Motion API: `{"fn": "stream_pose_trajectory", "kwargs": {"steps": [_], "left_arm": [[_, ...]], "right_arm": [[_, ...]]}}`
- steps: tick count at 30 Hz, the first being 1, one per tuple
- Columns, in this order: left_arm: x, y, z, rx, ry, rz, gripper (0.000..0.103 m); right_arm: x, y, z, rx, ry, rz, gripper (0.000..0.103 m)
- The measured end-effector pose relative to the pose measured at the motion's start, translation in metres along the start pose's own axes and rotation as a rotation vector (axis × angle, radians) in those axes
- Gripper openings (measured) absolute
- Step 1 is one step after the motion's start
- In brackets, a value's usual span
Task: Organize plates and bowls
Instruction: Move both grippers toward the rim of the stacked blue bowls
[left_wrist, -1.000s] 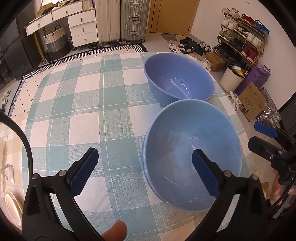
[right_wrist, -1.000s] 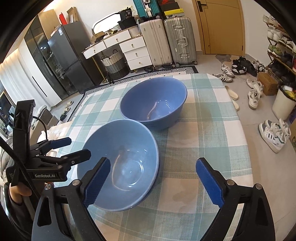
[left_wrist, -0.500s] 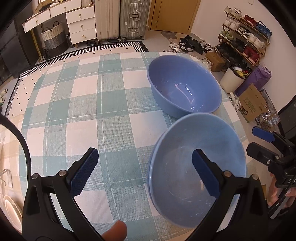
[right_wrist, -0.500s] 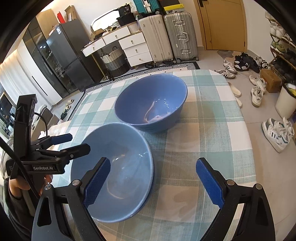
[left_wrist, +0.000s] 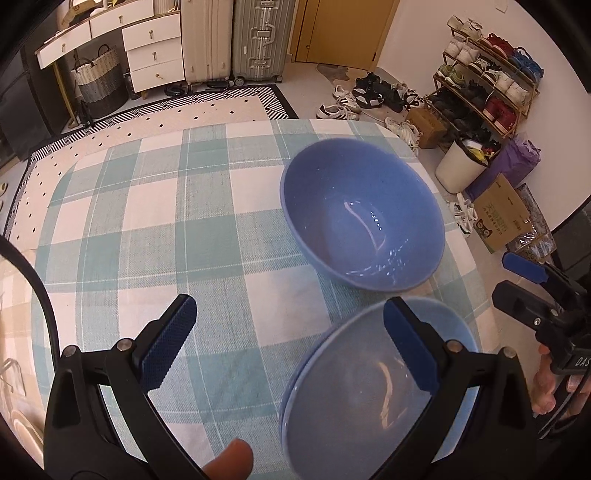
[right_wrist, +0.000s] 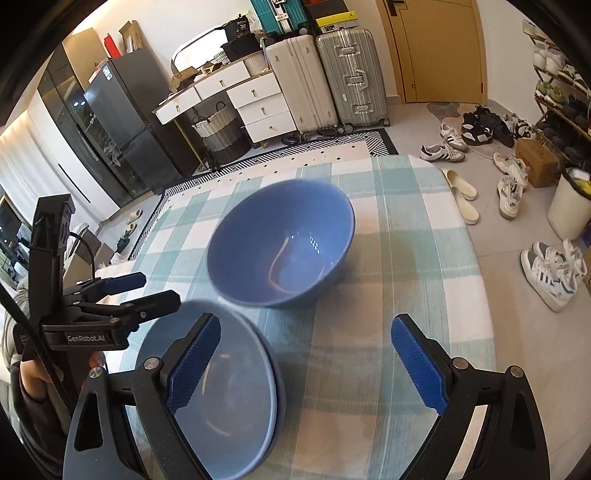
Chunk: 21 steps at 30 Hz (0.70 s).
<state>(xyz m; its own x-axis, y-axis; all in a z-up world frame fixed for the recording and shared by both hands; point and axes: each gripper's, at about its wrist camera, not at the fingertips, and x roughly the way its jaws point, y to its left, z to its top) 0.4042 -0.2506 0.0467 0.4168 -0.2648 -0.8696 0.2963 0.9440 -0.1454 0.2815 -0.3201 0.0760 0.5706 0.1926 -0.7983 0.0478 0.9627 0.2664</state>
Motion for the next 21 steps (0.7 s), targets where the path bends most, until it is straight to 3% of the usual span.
{"fn": "stream_pose_trajectory", "kwargs": {"steps": [17, 21], "left_arm": [[0.052, 0.013, 0.041, -0.018, 0.038, -0.009, 0.1], [0.064, 0.014, 0.046, -0.016, 0.044, -0.013, 0.09]], "right_arm": [[0.055, 0.002, 0.036, 0.005, 0.046, 0.002, 0.095], [0.066, -0.003, 0.039, 0.024, 0.059, 0.001, 0.09]]}}
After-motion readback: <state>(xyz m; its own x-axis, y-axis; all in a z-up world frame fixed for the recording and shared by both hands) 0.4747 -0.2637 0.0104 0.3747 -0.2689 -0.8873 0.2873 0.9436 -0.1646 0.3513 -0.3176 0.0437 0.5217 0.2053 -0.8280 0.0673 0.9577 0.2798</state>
